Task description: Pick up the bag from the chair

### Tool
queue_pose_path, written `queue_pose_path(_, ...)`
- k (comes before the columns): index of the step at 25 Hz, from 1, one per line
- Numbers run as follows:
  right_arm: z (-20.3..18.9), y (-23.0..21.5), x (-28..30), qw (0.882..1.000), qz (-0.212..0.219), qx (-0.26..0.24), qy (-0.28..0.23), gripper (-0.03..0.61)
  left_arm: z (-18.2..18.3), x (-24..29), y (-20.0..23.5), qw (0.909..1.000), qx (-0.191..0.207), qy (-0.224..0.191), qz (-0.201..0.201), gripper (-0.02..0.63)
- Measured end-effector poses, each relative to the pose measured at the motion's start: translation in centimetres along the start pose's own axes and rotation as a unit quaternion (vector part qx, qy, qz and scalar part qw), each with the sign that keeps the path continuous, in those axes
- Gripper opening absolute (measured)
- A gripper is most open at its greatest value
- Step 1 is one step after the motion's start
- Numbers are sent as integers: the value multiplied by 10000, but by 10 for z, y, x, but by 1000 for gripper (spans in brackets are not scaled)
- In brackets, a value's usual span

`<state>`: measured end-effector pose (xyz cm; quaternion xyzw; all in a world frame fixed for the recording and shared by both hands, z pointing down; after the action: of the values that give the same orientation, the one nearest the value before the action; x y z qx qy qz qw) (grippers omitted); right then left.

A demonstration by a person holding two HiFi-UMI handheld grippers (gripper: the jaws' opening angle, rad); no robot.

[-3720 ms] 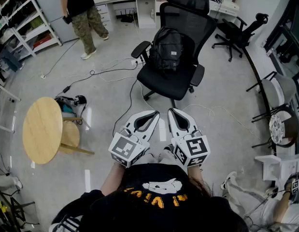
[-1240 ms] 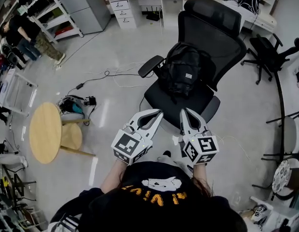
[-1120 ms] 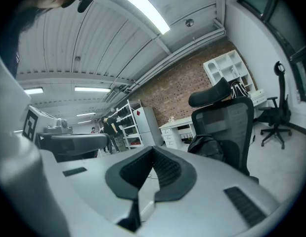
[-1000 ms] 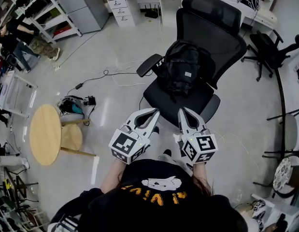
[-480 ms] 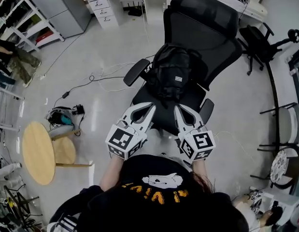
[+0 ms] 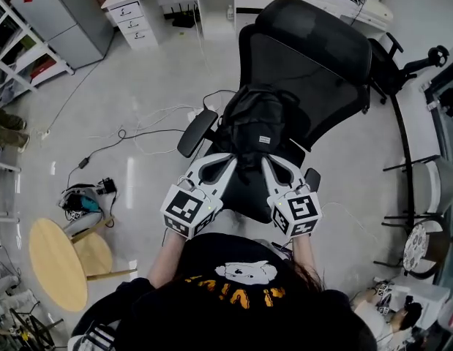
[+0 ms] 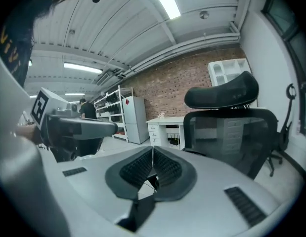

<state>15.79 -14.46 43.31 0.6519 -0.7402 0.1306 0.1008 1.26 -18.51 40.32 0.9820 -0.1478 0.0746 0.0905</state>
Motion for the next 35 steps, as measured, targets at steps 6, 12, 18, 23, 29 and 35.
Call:
queue_pose_path(6, 7, -11, 62, 9936, 162, -1085, 269, 5, -4, 12, 44, 9998, -52, 129, -160, 9)
queue_pose_path(12, 17, -45, 132, 9832, 226, -1743, 487, 6, -10, 20, 79, 9996, -115, 166, -175, 8)
queue_pose_path(18, 15, -79, 197, 9700, 222, -2273, 835, 6, -16, 20, 103, 9994, -196, 220, -159, 8)
queue_pose_path(23, 5, -103, 237, 9556, 376, -2634, 1268, 134, -22, 18, 116, 9992, -300, 279, -45, 9)
queue_pose_path(29, -9, -113, 264, 9361, 771, -3011, 1644, 265, -26, 16, 126, 9982, -536, 244, 127, 9)
queue_pose_path(35, -43, -127, 293, 8907, 1177, -3790, 2215, 321, -22, 16, 123, 9971, -595, 186, 426, 9)
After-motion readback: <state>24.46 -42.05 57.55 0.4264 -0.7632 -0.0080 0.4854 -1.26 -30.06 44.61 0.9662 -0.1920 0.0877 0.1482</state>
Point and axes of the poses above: the fingertips, and each gripper's own axes: x forward along the fingers, y to its left, z out of its top, the point moved 6 cm from there along -x, backward along the fingers, and after that the axes turned 10 degrees about -z, right-handed, at the moved point
